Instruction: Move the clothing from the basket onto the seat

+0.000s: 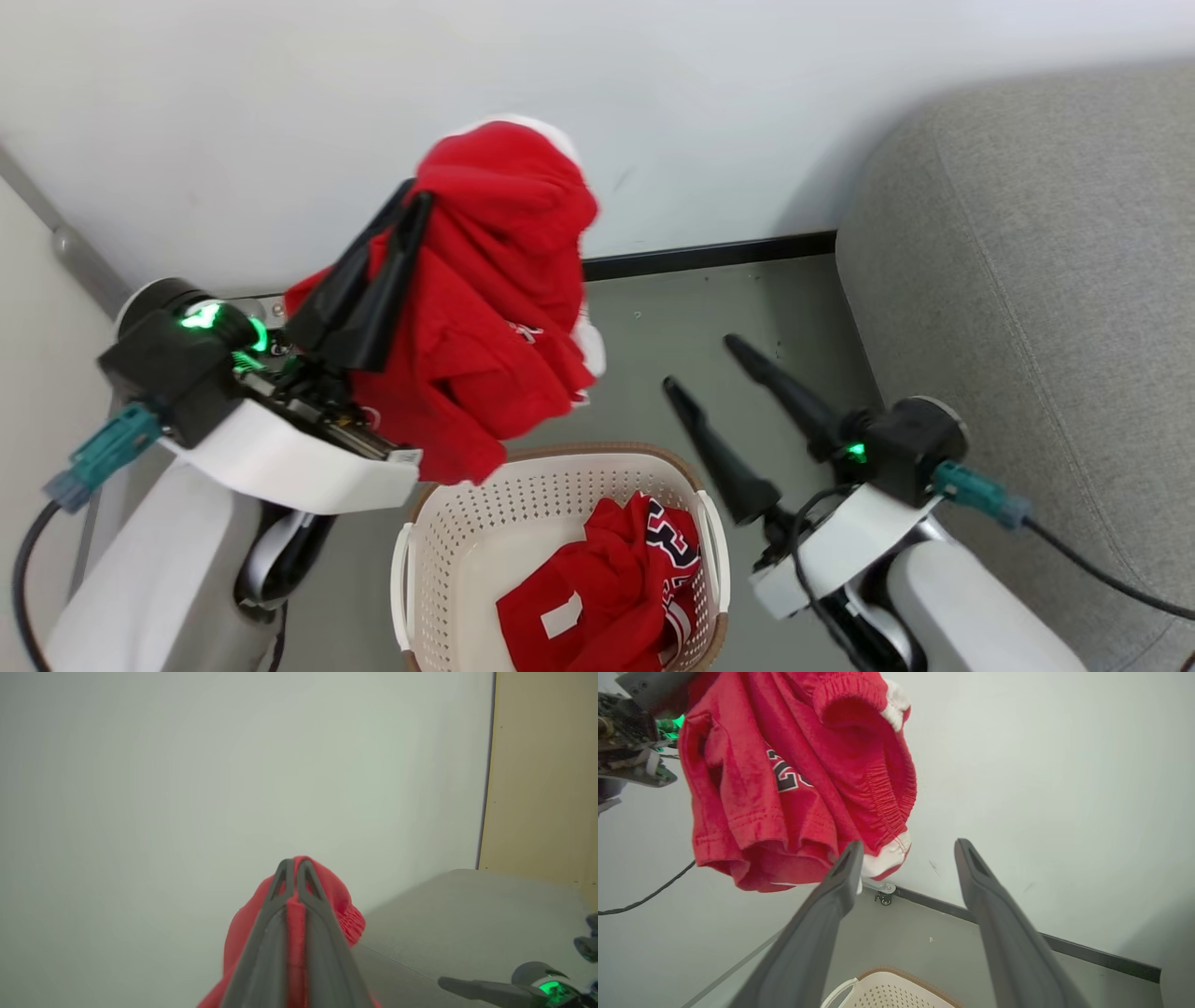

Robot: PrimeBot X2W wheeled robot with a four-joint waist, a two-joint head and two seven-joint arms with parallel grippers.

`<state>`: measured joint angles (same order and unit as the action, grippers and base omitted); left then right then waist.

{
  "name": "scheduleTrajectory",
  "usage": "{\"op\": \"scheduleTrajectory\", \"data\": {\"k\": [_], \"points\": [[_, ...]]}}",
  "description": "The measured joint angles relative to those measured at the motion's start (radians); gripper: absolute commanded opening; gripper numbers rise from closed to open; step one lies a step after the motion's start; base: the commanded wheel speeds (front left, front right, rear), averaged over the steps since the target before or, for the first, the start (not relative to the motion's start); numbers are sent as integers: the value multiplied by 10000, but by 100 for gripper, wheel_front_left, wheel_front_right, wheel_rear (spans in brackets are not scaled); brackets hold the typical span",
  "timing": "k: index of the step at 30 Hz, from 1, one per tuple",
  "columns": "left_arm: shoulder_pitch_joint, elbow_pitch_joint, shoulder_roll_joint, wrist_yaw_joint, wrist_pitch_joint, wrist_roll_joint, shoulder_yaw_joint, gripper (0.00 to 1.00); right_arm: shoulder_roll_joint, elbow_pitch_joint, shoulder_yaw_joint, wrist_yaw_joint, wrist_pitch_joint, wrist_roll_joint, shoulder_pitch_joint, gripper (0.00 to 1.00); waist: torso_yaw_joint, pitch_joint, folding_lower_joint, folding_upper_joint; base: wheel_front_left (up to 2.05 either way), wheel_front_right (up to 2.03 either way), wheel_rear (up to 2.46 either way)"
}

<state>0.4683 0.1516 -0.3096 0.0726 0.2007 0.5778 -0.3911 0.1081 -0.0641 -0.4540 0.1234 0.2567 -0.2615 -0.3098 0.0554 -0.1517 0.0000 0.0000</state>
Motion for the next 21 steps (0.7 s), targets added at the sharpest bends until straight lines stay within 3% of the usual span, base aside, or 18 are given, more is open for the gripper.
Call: {"op": "scheduleTrajectory", "data": {"k": [10,21], "points": [[589,215,449,109,-370,-100,-894,0,301,477,-1070,0,0,-571,-88,100,169,102,0,0,0,0,0],[1005,493,991,253,-779,-188,-1881,0,541,548,-1147,0,0,-635,-447,100,232,117,0,0,0,0,0]]}}
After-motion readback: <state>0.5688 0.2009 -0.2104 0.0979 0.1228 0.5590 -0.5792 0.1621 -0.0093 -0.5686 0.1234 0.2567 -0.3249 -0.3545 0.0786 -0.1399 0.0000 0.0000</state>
